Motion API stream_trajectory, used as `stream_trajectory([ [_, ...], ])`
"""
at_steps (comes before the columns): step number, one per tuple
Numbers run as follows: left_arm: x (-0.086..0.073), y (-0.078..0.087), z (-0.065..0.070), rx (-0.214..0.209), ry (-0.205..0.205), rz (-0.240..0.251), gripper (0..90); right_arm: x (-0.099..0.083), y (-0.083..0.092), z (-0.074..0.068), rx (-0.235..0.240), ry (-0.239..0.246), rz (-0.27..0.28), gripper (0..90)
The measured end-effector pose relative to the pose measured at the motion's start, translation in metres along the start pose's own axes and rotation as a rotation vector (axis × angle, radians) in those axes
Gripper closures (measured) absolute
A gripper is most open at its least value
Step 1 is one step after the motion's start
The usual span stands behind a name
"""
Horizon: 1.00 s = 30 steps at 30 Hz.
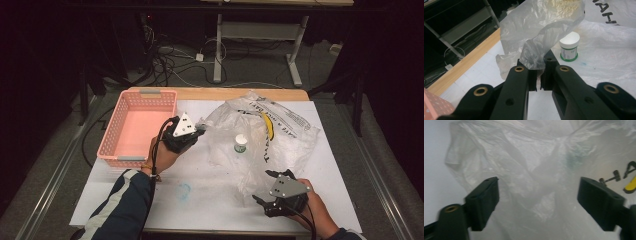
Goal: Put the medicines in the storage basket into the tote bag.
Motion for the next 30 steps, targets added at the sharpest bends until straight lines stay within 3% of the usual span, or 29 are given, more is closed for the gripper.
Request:
stream_trajectory([
  [2, 0.000, 0.000, -0.001, 0.004, -0.002, 0.000, 83.7, -0.004, -0.002, 0.005, -0.025, 0.002, -0.005, 50.8],
  [5, -0.001, 0.003, -0.004, 0.019, -0.002, 0.006, 83.7, -0.007, -0.003, 0.013, -0.020, -0.027, -0.006, 71.8],
  [9, -0.003, 0.007, -0.011, 0.040, 0.004, 0.010, 83.7, -0.002, 0.000, 0.024, -0.049, -0.047, 0.026, 86.8],
  [18, -0.003, 0.022, -0.025, 0.081, 0.026, 0.042, 83.7, 0.013, 0.016, 0.041, -0.137, -0.065, 0.120, 90.0],
  [30, 0.000, 0.031, -0.036, 0.089, 0.048, 0.074, 83.7, 0.023, 0.048, 0.084, -0.245, -0.135, 0.241, 90.0],
])
Point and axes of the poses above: each handheld gripper's, and its own axes: y roughly backward along the jaws, x roughly out of its top, z roughly to its right, the point moved 4 cm from there along -y, roughly forward along the jaws, and after that the axes turned 5 degrees about -z, right-handed, at the moved point
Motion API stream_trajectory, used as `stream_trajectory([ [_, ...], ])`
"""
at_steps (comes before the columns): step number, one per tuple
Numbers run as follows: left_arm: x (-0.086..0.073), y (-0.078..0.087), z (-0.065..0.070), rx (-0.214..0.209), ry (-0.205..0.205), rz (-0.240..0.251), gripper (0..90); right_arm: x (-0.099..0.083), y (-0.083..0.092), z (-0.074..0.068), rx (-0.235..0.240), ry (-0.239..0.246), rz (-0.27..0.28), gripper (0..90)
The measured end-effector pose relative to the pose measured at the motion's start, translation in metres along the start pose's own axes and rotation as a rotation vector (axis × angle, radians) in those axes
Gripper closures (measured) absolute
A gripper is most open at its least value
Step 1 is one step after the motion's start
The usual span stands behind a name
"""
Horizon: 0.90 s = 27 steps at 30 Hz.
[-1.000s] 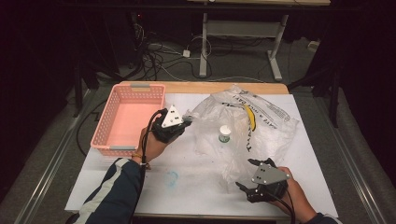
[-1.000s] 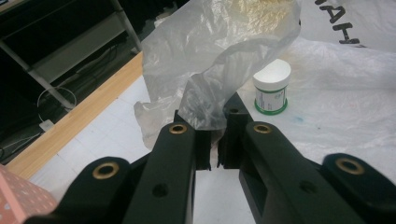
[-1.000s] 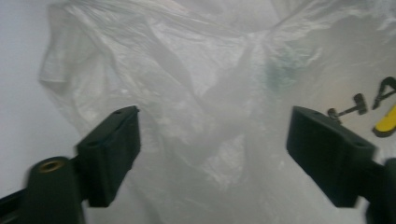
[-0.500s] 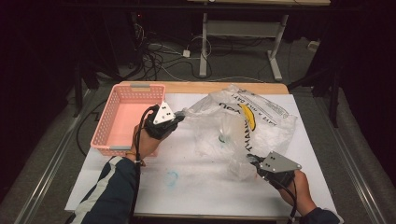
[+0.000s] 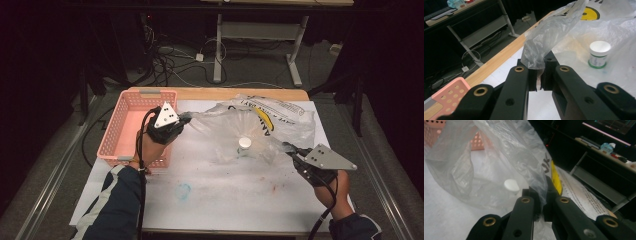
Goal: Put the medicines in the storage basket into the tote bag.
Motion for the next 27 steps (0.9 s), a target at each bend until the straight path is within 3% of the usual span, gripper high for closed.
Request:
stream_trajectory([
  [10, 0.002, 0.006, -0.005, 0.009, 0.004, 0.016, 83.6, 0.007, 0.008, 0.019, -0.049, -0.024, 0.044, 90.0],
  [27, 0.006, 0.024, -0.009, 0.014, -0.006, 0.040, 83.7, 0.015, 0.012, 0.022, -0.067, -0.008, 0.065, 90.0],
])
Point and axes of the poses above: each handheld gripper's, and its own axes: y roughly backward along the jaws, x roughly out of its top, z roughly to its right, the point moved 4 cm from there along -y, roughly forward along the jaws, and after that the axes turned 5 degrees about -z, right-handed, at the moved point
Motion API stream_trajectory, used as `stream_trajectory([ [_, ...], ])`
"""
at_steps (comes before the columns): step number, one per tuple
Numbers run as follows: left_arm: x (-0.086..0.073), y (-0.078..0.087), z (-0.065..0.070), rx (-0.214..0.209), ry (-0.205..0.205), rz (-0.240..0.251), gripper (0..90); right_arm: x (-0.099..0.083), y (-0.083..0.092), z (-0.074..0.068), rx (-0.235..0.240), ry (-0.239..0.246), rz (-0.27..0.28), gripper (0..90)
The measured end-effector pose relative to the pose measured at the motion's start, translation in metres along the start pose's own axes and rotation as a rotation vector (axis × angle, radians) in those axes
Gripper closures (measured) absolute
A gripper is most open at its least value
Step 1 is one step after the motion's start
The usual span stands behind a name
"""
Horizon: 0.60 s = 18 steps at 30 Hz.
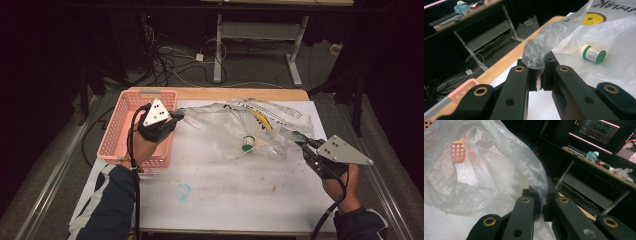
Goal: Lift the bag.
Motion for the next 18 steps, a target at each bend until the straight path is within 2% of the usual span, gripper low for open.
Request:
stream_trajectory([
  [6, 0.016, 0.002, 0.005, -0.011, -0.024, 0.032, 83.7, 0.017, -0.004, 0.002, 0.007, 0.019, 0.033, 90.0],
  [12, 0.029, -0.013, 0.008, -0.040, -0.037, 0.041, 83.7, 0.039, -0.015, 0.002, 0.004, 0.052, 0.062, 90.0],
  [15, 0.036, -0.021, 0.004, -0.037, -0.036, 0.049, 83.7, 0.045, -0.023, 0.011, -0.004, 0.038, 0.067, 90.0],
  [18, 0.044, -0.020, 0.000, -0.025, -0.035, 0.060, 83.7, 0.050, -0.030, 0.026, -0.018, -0.003, 0.076, 90.0],
])
Point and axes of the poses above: each handheld gripper's, and its own axes: y roughly backward along the jaws, x roughly out of its top, z roughly to its right, the point moved 4 cm from there along -y, roughly forward along the jaws, and after that the axes turned 5 degrees about -z, right-handed, at the moved point
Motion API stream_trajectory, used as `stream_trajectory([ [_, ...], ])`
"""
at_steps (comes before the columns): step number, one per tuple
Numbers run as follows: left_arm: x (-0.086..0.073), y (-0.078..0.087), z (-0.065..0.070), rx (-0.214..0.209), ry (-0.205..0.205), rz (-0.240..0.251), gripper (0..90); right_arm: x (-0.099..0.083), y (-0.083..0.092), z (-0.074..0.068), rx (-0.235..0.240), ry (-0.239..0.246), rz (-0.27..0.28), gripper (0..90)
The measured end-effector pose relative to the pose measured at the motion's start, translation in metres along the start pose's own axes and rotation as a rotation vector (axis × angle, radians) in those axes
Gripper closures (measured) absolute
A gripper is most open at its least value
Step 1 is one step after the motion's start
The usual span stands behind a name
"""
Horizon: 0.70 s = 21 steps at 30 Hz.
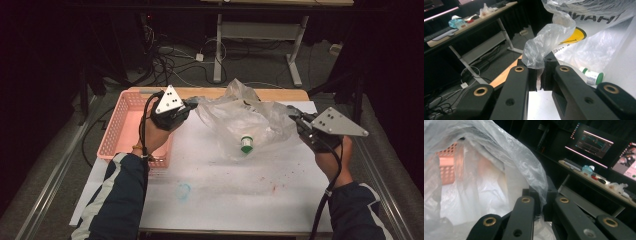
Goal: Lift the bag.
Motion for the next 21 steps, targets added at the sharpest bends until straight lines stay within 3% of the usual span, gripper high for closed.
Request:
stream_trajectory([
  [3, 0.007, 0.009, -0.003, 0.016, -0.016, 0.009, 83.7, 0.005, 0.002, 0.012, -0.017, -0.028, 0.008, 90.0],
  [9, 0.017, 0.028, -0.009, 0.043, -0.017, 0.036, 83.8, 0.020, 0.020, 0.023, -0.047, -0.028, 0.055, 90.0],
  [16, 0.031, 0.047, -0.012, 0.065, -0.028, 0.076, 83.8, 0.046, 0.041, 0.026, -0.061, -0.006, 0.116, 90.0],
  [21, 0.037, 0.051, -0.013, 0.067, -0.027, 0.090, 83.8, 0.056, 0.043, 0.025, -0.063, 0.008, 0.135, 90.0],
])
Point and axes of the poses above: each handheld gripper's, and its own axes: y roughly backward along the jaws, x roughly out of its top, z roughly to its right, the point moved 4 cm from there along -y, roughly forward along the jaws, and after that the axes turned 5 degrees about -z, right-handed, at the moved point
